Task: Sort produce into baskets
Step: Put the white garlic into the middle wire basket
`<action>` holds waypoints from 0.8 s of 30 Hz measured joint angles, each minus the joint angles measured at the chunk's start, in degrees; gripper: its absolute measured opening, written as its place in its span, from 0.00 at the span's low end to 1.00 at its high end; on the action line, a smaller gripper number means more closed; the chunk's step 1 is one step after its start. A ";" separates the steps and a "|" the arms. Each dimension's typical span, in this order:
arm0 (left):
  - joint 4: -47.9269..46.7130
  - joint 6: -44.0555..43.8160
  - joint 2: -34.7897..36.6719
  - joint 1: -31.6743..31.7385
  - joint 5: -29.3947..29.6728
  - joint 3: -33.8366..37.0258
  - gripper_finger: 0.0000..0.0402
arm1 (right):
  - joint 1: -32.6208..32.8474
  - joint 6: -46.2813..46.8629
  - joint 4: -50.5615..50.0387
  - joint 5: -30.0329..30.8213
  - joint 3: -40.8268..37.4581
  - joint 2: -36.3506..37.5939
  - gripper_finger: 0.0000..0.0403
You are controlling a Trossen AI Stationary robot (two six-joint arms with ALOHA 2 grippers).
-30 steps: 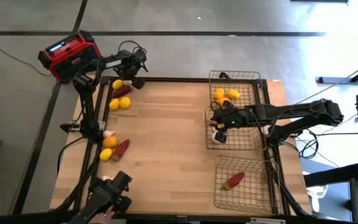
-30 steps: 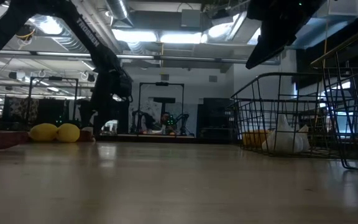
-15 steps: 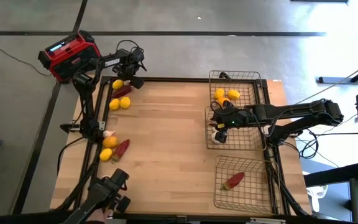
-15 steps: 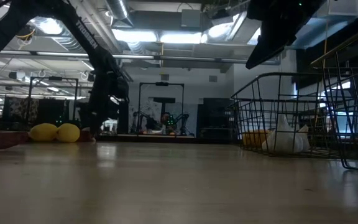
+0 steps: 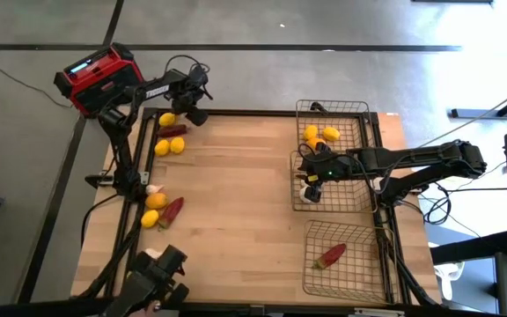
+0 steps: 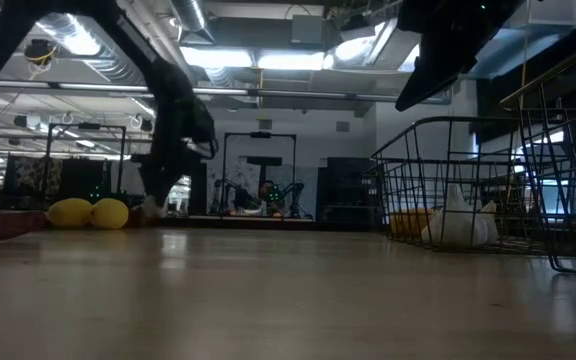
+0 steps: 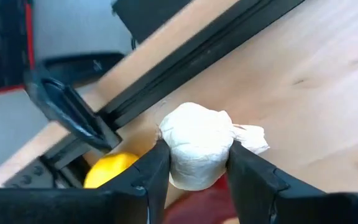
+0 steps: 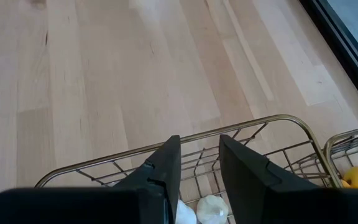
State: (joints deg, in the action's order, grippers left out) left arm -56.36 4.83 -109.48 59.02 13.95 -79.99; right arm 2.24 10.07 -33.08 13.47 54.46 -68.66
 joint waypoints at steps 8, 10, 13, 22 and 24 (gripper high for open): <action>0.06 2.34 10.00 -6.79 -1.71 0.00 0.34 | 0.00 0.08 0.25 -0.01 0.00 0.00 0.27; 0.49 3.09 12.69 -8.89 -4.39 0.00 0.34 | 0.00 -0.01 0.48 -0.74 0.00 0.00 0.27; 2.22 3.91 16.26 -12.26 -9.76 -0.04 0.34 | 0.00 -1.21 1.28 -1.01 -0.02 0.00 0.27; 9.79 4.37 20.27 -20.66 -28.22 -0.09 0.34 | 0.02 -5.79 7.00 -1.03 -0.02 0.00 0.27; 12.08 4.91 20.25 -22.32 -32.20 -0.09 0.35 | 0.01 -7.62 8.54 -1.04 -0.02 0.00 0.27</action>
State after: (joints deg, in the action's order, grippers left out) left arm -44.27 9.73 -89.23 36.70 -18.24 -80.07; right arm 2.25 2.44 -24.54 12.44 54.43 -68.66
